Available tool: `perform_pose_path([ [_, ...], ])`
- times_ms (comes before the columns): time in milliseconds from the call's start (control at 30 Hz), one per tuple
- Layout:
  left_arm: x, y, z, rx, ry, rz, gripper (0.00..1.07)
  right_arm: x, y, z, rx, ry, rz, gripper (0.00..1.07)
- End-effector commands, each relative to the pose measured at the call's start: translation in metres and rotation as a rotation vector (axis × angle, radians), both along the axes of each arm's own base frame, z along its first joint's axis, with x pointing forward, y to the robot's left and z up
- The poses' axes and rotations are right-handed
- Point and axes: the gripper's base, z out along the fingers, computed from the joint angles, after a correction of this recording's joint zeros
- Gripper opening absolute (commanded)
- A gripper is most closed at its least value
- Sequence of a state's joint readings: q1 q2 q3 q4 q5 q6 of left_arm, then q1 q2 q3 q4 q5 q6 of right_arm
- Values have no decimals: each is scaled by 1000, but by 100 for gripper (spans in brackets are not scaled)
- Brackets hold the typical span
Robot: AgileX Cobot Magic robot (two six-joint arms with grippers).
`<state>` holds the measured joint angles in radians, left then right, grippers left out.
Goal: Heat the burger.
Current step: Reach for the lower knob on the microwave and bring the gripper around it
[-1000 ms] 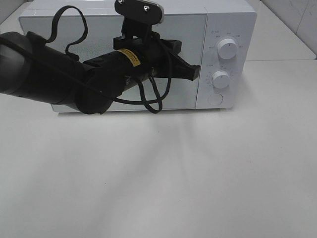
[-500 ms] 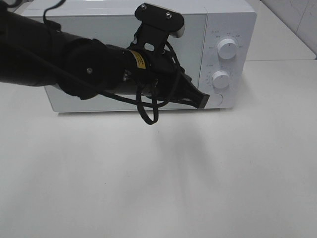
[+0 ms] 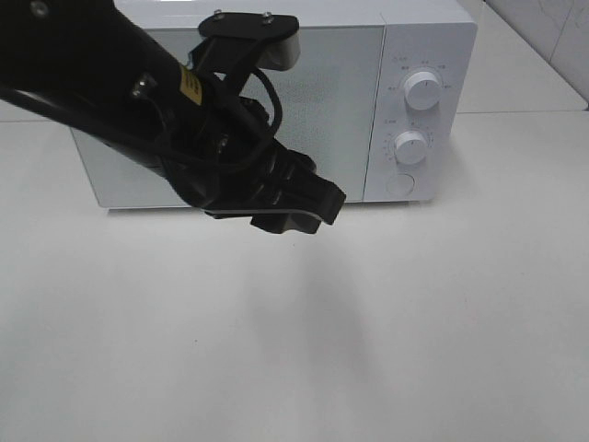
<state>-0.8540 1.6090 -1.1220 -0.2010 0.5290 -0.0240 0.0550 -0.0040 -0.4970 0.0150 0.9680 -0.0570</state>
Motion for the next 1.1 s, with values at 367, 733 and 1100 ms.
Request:
perform_pose_path([
  [367, -10, 29, 25, 61, 86, 73, 102, -3, 0, 0, -2, -30, 3, 74],
  [733, -4, 83, 43, 157, 177, 187, 102, -3, 0, 0, -2, -30, 3, 74],
  [1100, -8, 144, 73, 204, 155, 338, 102, -3, 0, 0, -2, -30, 3, 74],
])
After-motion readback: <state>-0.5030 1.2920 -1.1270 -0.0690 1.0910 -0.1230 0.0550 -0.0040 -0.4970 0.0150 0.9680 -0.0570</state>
